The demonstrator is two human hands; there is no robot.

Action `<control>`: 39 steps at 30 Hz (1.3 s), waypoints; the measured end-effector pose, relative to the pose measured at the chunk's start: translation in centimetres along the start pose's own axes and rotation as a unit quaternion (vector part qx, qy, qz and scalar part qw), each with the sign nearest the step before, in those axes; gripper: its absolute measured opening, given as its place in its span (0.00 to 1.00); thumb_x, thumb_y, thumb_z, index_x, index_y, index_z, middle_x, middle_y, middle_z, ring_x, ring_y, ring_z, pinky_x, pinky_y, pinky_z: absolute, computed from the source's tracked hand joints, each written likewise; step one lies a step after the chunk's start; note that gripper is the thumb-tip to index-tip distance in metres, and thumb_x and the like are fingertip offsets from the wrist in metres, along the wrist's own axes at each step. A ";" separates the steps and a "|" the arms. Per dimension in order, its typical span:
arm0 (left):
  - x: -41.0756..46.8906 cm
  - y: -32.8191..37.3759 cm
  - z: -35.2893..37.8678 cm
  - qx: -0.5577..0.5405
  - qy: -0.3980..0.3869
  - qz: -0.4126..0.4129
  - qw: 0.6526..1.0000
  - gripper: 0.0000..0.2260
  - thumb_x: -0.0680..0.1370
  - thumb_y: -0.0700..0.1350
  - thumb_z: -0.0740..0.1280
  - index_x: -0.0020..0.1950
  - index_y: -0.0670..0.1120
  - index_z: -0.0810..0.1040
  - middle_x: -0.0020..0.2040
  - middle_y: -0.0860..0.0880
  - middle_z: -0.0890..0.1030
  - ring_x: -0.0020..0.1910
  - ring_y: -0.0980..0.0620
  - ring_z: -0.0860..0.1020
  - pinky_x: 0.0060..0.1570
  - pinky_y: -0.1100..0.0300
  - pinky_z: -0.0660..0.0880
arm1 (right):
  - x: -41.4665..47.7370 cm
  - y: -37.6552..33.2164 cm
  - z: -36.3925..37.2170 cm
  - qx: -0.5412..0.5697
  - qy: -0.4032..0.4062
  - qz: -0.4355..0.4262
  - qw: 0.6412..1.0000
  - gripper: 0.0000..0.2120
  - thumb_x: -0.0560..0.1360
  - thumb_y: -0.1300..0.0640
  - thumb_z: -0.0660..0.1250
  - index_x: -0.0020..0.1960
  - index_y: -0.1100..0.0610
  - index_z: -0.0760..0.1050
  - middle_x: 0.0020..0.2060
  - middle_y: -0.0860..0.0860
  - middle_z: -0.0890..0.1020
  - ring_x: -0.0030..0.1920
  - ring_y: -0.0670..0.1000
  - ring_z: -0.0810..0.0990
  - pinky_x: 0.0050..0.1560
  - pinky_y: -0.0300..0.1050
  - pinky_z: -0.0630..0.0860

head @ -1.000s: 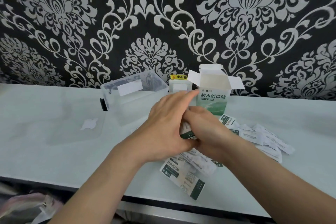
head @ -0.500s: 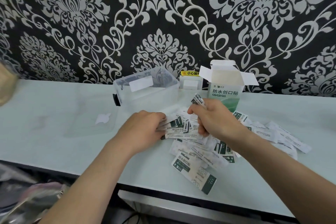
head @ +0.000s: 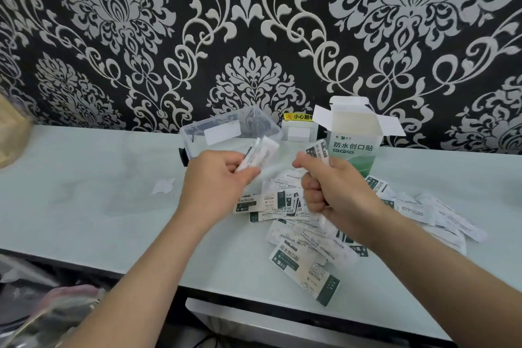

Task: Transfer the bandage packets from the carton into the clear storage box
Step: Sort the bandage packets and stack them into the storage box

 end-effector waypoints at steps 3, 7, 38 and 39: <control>-1.3 1.5 2.7 -0.192 -0.053 -0.067 0.978 0.04 0.70 0.42 0.76 0.43 0.49 0.85 0.38 0.50 0.86 0.40 0.49 0.85 0.46 0.49 0.82 | -1.0 -0.8 2.0 0.029 -0.045 -0.055 0.997 0.08 0.79 0.56 0.65 0.42 0.56 0.72 0.23 0.44 0.68 0.23 0.42 0.64 0.23 0.33 0.61; -1.5 2.0 4.6 -0.272 -0.135 -0.082 0.949 0.07 0.74 0.37 0.72 0.49 0.46 0.84 0.43 0.46 0.86 0.45 0.47 0.85 0.52 0.49 0.80 | -0.5 -1.0 0.8 0.036 0.008 -0.088 0.995 0.07 0.79 0.59 0.65 0.42 0.56 0.73 0.22 0.43 0.69 0.22 0.42 0.62 0.22 0.34 0.59; -0.7 3.7 6.5 -0.095 -0.036 0.039 0.994 0.31 0.69 0.52 0.76 0.68 0.60 0.68 0.55 0.58 0.67 0.58 0.57 0.71 0.55 0.57 0.76 | -0.6 1.6 0.8 0.238 0.006 0.109 0.965 0.19 0.80 0.44 0.59 0.62 0.56 0.76 0.53 0.59 0.84 0.47 0.58 0.86 0.42 0.57 0.82; -0.7 3.8 6.4 -0.113 -0.057 0.043 0.991 0.35 0.68 0.51 0.77 0.71 0.61 0.64 0.58 0.58 0.66 0.57 0.60 0.69 0.55 0.59 0.77 | -0.6 1.4 0.7 0.232 0.004 0.106 0.967 0.18 0.80 0.45 0.60 0.61 0.55 0.77 0.52 0.58 0.85 0.44 0.57 0.86 0.39 0.55 0.82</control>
Point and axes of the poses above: each hand's wrist, its own x-axis towards the middle knuckle, its own z-axis out of the palm, y = z × x, the point moved 8 cm from there along x, towards the middle knuckle
